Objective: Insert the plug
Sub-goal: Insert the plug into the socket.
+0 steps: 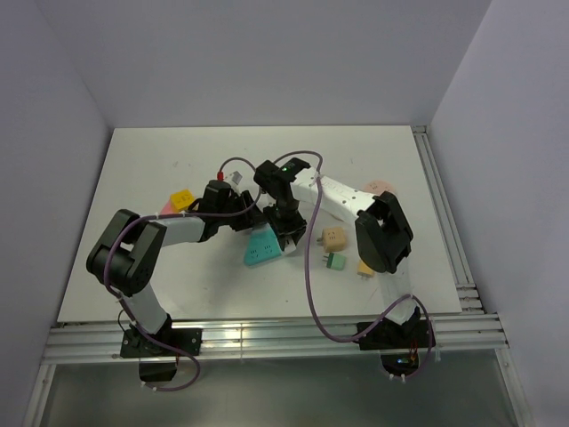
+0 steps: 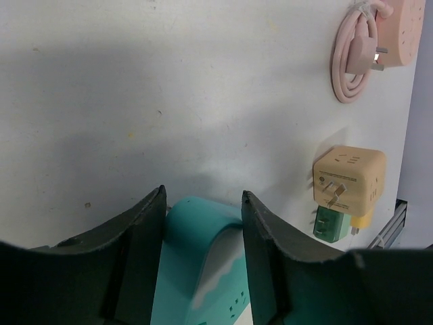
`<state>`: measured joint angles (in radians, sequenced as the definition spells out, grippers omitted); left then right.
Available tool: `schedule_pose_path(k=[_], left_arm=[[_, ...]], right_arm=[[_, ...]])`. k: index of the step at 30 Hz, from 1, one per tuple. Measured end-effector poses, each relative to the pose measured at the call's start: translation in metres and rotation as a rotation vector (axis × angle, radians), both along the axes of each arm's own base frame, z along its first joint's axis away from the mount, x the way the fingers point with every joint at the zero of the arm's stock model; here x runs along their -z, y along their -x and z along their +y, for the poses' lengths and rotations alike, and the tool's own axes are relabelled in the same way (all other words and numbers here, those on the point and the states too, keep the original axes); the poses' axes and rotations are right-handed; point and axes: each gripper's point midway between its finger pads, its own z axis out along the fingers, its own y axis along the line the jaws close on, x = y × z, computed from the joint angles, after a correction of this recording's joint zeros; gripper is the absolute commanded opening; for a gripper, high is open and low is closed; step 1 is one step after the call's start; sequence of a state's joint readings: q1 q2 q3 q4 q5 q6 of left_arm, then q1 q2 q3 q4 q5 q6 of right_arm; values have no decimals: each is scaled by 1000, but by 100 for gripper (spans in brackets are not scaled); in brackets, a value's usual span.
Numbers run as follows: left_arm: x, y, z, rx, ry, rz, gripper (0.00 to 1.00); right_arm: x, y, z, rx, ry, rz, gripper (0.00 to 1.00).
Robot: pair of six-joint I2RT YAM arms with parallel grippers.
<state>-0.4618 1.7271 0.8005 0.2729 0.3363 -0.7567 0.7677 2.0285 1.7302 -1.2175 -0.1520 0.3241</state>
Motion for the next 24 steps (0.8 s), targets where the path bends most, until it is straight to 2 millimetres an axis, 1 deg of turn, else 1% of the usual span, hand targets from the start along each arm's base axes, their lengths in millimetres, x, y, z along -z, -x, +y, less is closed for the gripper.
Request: schedule_pose_path(k=[4, 8, 11, 17, 24], left_arm=[[-1, 0, -1, 2, 5, -4, 40], [-2, -1, -2, 7, 9, -11, 30], [-3, 0, -6, 14, 7, -20, 26], [-4, 3, -15, 27, 4, -43, 24], [2, 2, -20, 26, 6, -33, 23]], right_arm=[[0, 1, 0, 0, 4, 9, 0], [-1, -2, 1, 2, 19, 36, 0], [-2, -3, -2, 22, 16, 70, 0], [-3, -4, -8, 66, 35, 144, 0], [3, -5, -8, 101, 83, 134, 0]])
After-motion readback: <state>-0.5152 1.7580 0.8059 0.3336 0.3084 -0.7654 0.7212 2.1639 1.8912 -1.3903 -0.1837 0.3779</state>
